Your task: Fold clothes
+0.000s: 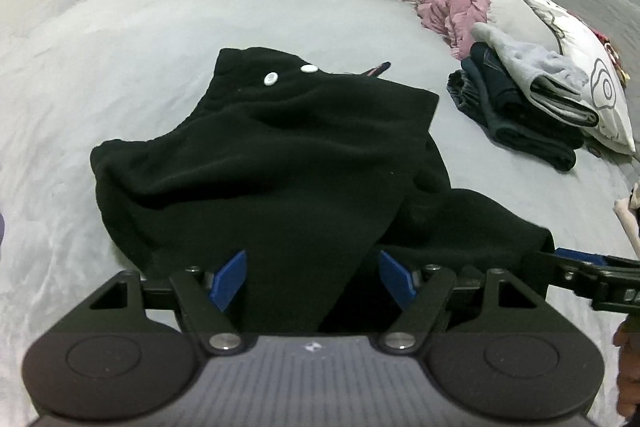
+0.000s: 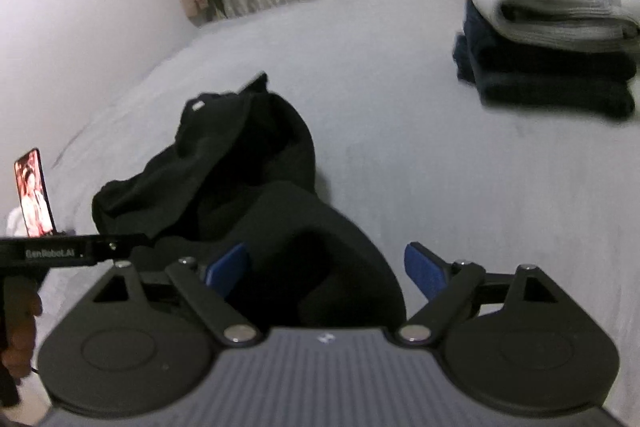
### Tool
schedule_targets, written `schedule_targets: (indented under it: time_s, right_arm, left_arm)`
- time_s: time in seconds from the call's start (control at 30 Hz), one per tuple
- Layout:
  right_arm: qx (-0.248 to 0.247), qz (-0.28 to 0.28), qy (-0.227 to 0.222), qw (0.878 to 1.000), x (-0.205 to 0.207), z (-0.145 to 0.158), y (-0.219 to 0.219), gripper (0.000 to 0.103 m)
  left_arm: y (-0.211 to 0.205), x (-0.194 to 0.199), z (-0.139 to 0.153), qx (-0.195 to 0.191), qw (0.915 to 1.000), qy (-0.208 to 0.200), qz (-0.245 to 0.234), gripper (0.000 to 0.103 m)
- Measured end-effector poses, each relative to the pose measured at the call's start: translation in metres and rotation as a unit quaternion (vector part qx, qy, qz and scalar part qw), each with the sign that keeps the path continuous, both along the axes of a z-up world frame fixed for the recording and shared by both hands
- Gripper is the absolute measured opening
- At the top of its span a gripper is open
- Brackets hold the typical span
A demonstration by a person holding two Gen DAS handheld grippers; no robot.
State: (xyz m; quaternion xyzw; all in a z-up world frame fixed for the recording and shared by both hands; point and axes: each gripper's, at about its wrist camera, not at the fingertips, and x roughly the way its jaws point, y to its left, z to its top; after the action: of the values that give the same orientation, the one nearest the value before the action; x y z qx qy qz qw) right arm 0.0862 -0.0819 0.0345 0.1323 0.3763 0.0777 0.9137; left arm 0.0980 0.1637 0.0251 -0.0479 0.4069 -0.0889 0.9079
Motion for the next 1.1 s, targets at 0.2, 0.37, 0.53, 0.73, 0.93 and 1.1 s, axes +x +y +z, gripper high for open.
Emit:
schedule_targets:
  time_s: [0.2, 0.37, 0.53, 0.73, 0.93, 1.1]
  right_arm:
    - [-0.03, 0.017, 0.003, 0.999, -0.013, -0.002, -0.006, 0.089]
    - [-0.018, 0.015, 0.024, 0.999, -0.02, -0.018, -0.014, 0.089]
    - [-0.017, 0.023, 0.035, 0.999, -0.026, -0.033, -0.014, 0.089]
    - [-0.015, 0.04, 0.034, 0.998, -0.029, -0.041, -0.006, 0.089]
    - [0.005, 0.07, 0.031, 0.997, -0.028, -0.044, 0.01, 0.089]
    - [0.011, 0.076, 0.035, 0.996, -0.024, -0.049, 0.02, 0.089]
  left_arm:
    - [-0.005, 0.004, -0.005, -0.008, 0.9999, 0.0, 0.009, 0.074]
    - [-0.008, 0.005, -0.004, -0.017, 0.9997, -0.007, 0.017, 0.074]
    - [-0.012, 0.008, -0.006, -0.006, 0.9999, -0.006, 0.015, 0.074]
    - [-0.012, 0.012, -0.009, -0.006, 0.9999, 0.0, 0.014, 0.074]
    - [-0.013, 0.014, -0.014, 0.0, 0.9999, 0.006, 0.01, 0.075]
    - [-0.011, 0.013, -0.014, 0.0, 1.0, 0.006, 0.007, 0.075]
